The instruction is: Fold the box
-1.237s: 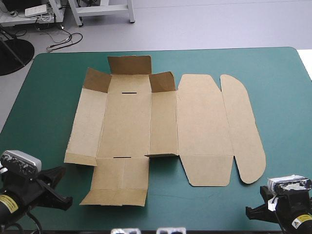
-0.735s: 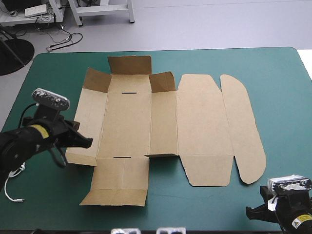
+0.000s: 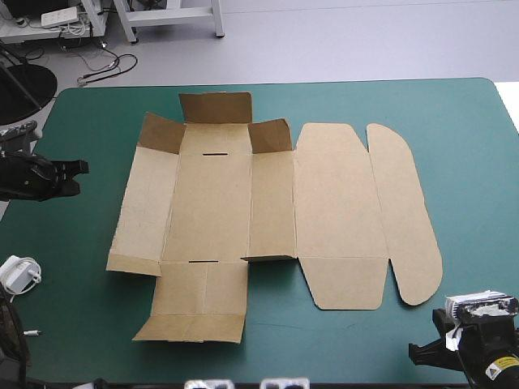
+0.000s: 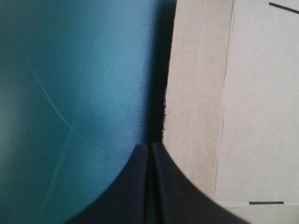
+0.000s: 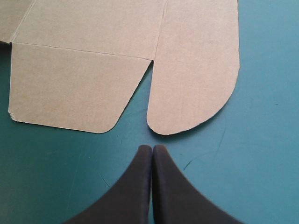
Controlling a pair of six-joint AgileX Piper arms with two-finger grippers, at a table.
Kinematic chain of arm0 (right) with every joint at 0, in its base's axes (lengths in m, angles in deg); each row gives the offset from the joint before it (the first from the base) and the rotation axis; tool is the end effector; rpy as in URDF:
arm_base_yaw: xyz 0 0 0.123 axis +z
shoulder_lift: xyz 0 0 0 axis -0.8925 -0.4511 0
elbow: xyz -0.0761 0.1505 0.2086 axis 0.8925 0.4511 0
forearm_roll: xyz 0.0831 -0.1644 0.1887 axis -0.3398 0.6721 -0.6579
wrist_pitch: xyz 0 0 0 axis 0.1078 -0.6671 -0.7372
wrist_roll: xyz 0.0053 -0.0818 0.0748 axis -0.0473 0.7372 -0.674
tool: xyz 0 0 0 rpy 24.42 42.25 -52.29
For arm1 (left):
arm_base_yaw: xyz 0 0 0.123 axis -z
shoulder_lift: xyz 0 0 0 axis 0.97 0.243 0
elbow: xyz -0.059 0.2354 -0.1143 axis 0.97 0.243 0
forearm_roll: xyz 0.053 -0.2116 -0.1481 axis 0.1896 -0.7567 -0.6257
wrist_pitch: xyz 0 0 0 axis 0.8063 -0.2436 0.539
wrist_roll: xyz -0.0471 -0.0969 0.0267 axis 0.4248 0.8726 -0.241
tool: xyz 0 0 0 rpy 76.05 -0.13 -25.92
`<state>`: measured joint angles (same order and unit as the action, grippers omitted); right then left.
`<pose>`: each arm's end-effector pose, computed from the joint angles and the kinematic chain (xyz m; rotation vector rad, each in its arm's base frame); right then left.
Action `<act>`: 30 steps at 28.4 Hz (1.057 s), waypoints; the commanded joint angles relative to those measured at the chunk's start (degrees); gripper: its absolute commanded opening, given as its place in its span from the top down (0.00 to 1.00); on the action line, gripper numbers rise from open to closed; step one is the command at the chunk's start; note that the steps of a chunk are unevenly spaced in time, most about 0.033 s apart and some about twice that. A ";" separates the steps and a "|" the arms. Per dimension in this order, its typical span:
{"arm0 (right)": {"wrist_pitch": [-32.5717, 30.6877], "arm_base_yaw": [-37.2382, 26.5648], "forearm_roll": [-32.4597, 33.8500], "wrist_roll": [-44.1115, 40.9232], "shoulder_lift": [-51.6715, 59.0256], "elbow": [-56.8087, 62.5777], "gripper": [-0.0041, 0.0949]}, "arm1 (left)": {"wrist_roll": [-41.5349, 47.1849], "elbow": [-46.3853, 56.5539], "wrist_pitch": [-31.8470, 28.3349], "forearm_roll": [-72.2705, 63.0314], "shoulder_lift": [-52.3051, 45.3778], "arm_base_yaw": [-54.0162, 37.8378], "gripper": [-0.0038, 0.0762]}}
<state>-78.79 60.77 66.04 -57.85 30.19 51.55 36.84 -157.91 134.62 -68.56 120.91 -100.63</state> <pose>0.0724 0.0175 0.2553 -0.1584 2.2734 0.1404 0.3135 0.0959 0.3071 -0.2312 2.6548 -0.3796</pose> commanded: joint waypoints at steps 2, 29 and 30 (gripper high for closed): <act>3.19 0.18 -0.64 0.33 -0.82 -1.52 0.97 | -2.84 0.85 3.93 -3.21 1.05 -0.83 0.93; 3.19 0.18 -0.41 -0.03 -0.82 -1.52 0.97 | -5.20 1.16 3.93 -6.85 9.54 1.51 0.24; 3.19 0.18 -0.41 -0.03 -0.82 -1.52 0.97 | -5.20 1.26 3.93 -6.85 10.00 2.08 0.24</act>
<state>-78.75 60.77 66.04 -58.07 30.19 51.55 32.14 -155.71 134.49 -71.94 132.29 -100.19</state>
